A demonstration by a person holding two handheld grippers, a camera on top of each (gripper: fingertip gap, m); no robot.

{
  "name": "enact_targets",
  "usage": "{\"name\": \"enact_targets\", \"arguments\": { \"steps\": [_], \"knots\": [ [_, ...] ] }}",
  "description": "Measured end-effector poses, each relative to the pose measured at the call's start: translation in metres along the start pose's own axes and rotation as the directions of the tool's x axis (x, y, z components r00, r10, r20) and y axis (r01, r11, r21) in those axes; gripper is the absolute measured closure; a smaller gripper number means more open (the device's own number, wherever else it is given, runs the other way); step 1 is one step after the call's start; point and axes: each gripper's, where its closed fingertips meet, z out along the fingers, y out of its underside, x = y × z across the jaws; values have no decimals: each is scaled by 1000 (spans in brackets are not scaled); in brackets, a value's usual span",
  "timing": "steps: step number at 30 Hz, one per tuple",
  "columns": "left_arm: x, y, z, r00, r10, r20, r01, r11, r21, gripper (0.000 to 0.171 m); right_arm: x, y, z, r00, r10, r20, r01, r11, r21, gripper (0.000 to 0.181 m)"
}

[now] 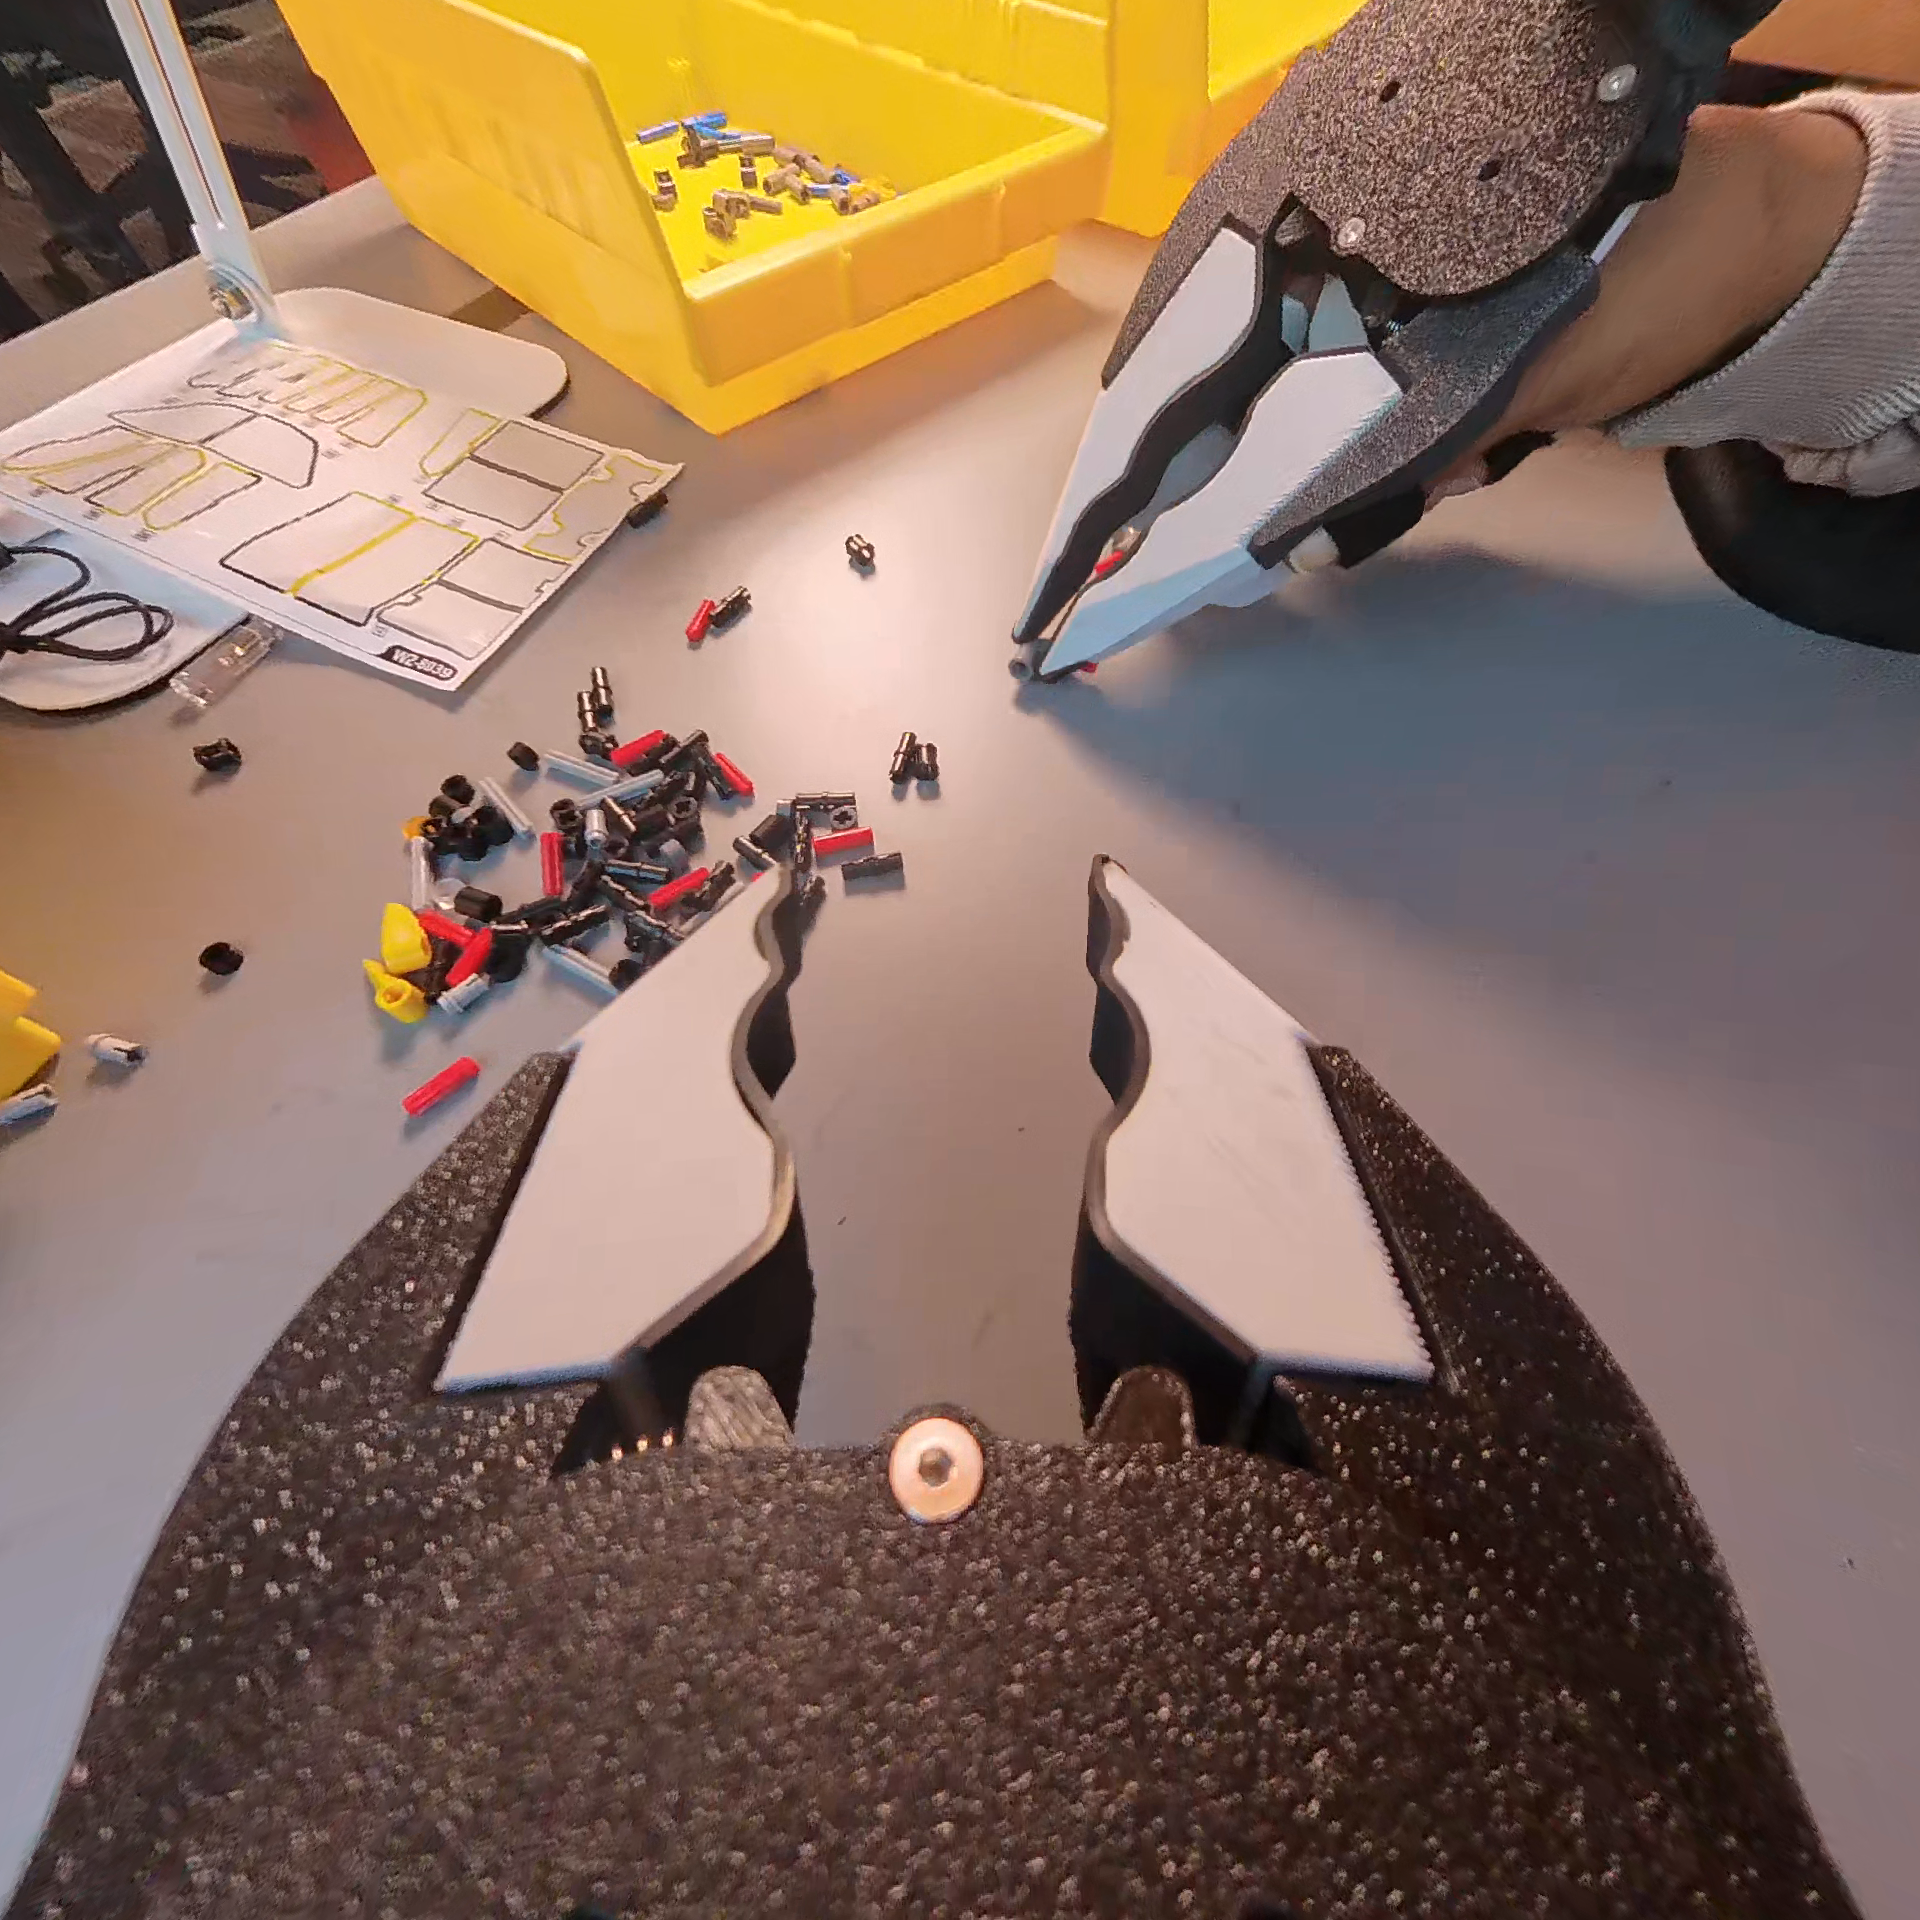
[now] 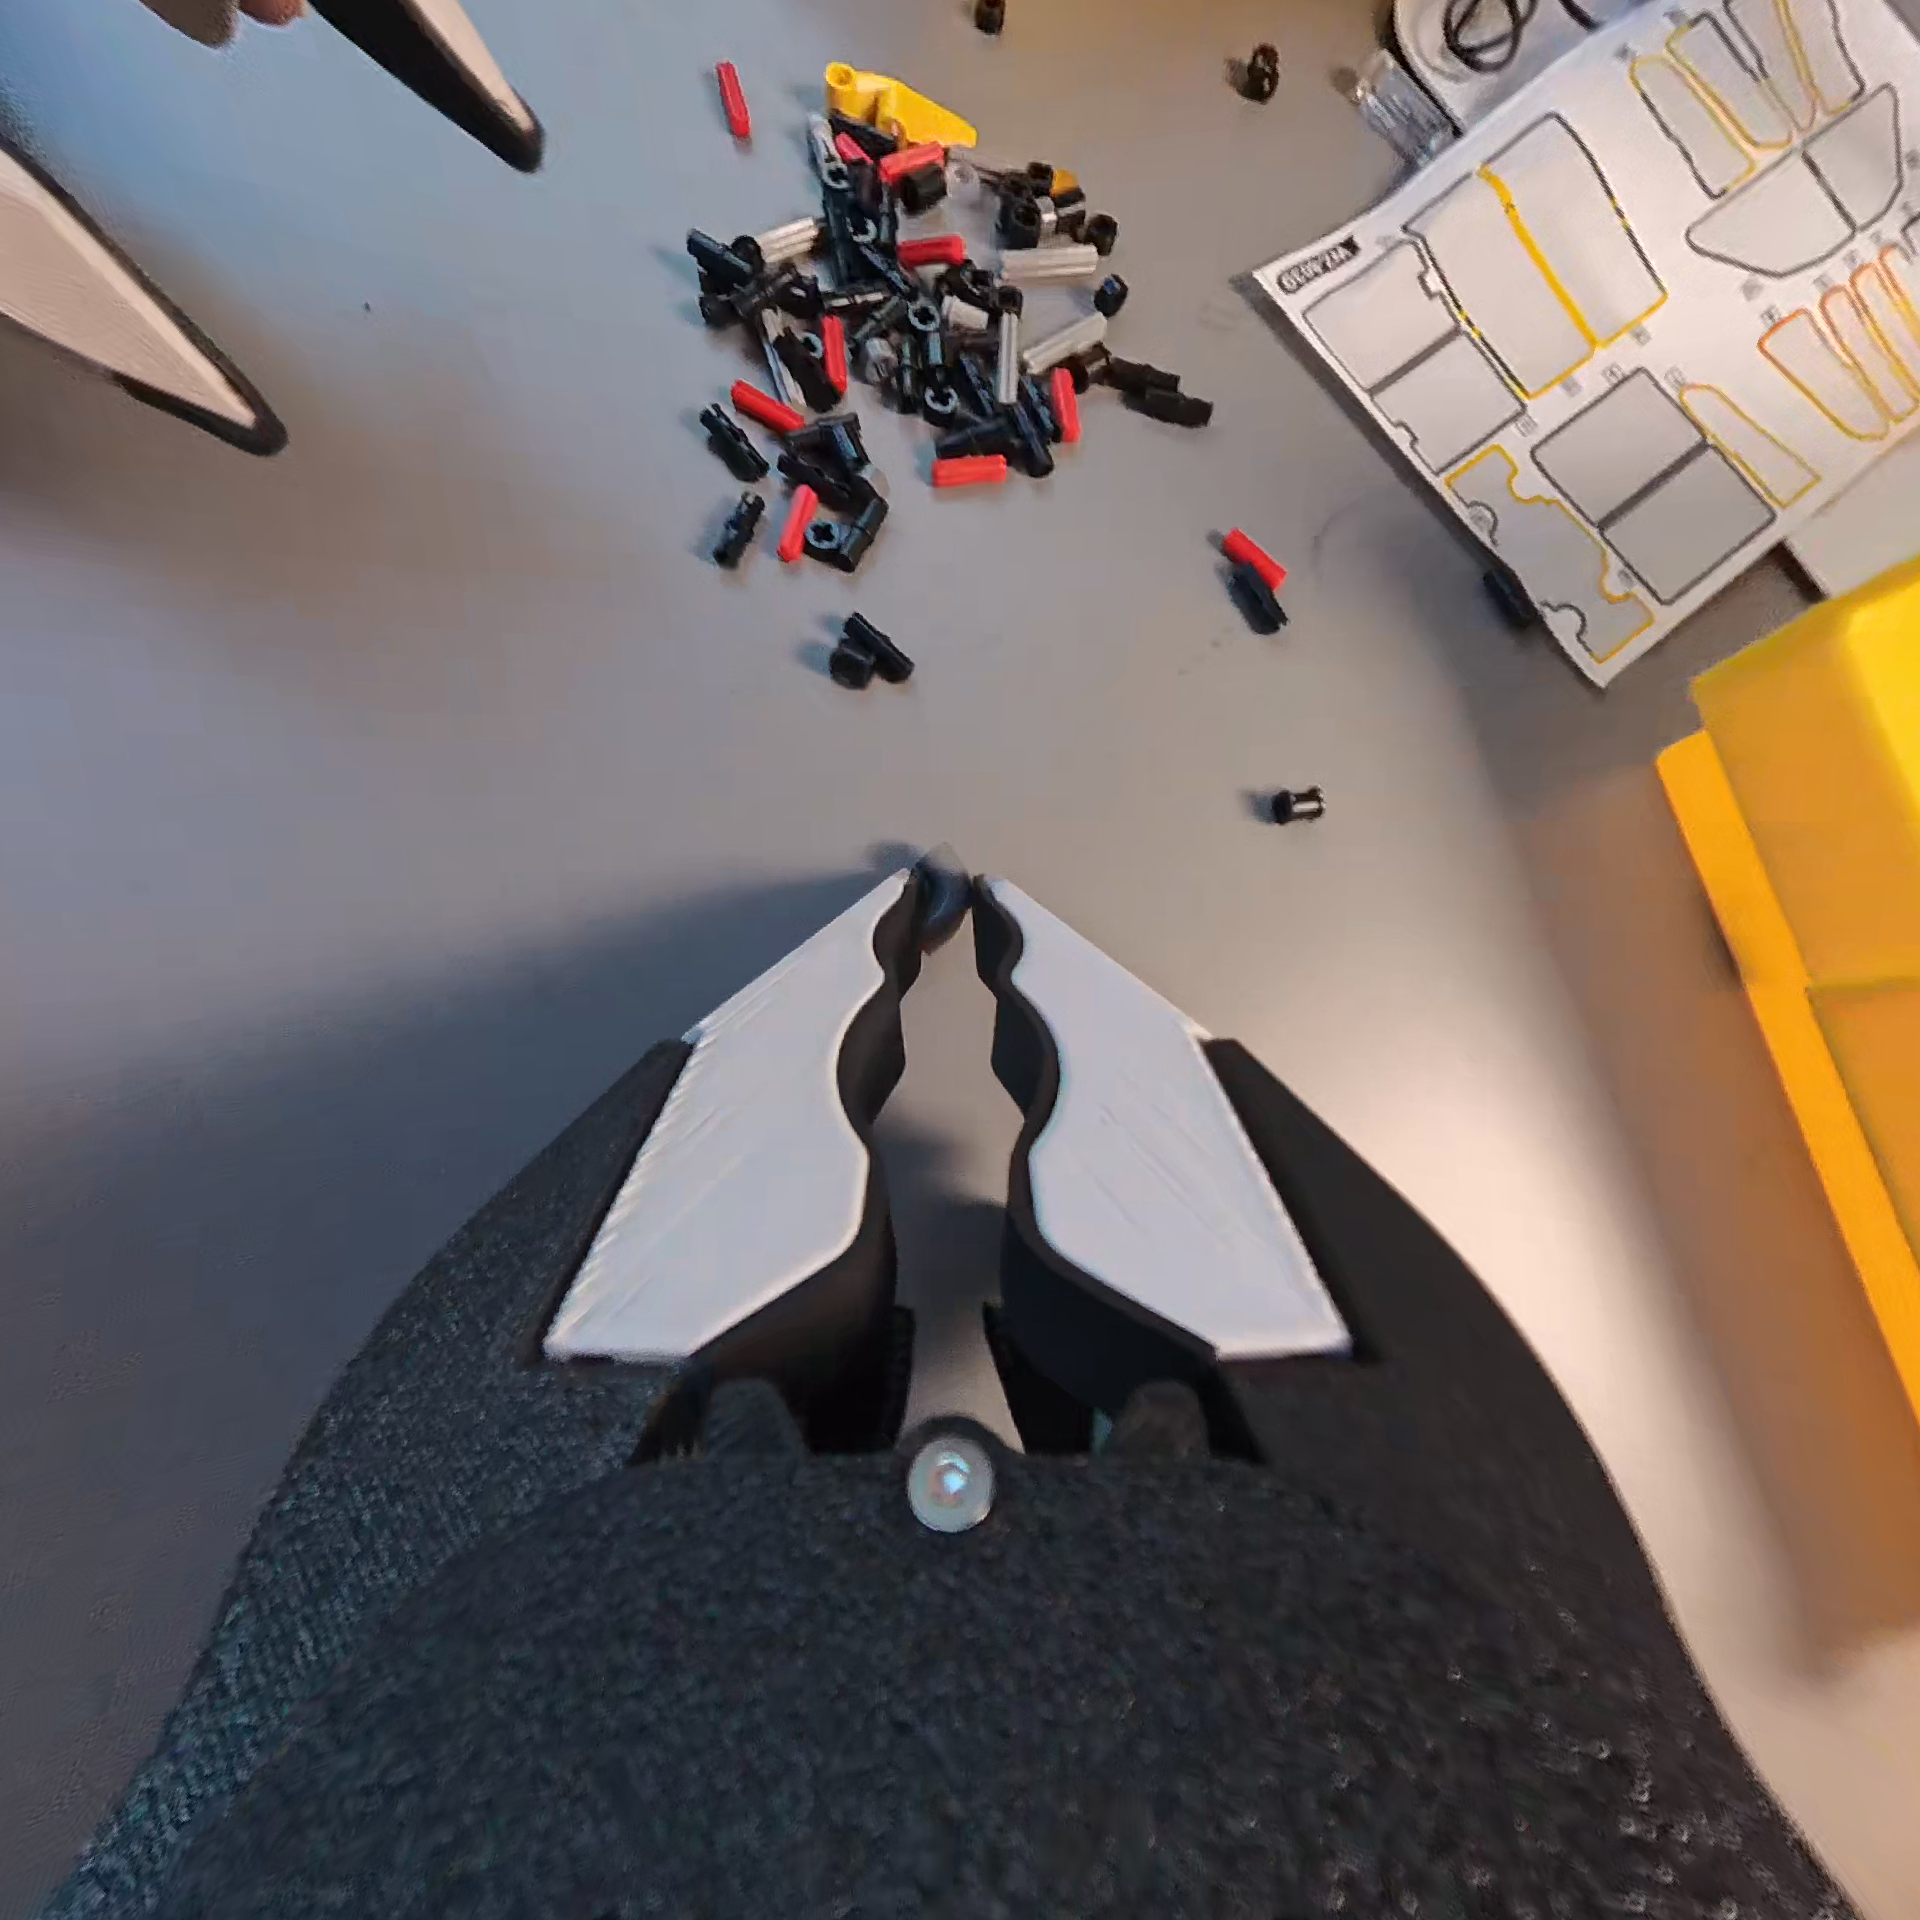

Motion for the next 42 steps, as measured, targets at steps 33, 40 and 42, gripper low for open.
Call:
{"name": "enact_targets", "arguments": {
  "steps": [33, 40, 42],
  "knots": [
    [6, 15, -169, 859, -265, 438, 187, 959, 214, 72, -39, 76, -186, 861, 420, -286, -294, 870, 396, 112],
    [66, 32, -164, 886, -204, 417, 144, 975, 171, 79, -62, 94, -215, 813, 414, -410, -213, 866, 452, 83],
    [75, 35, -162, 886, -183, 426, 133, 980, 145, 77, -67, 87, -224, 807, 430, -404, -209, 849, 485, 83]
  ]
}}
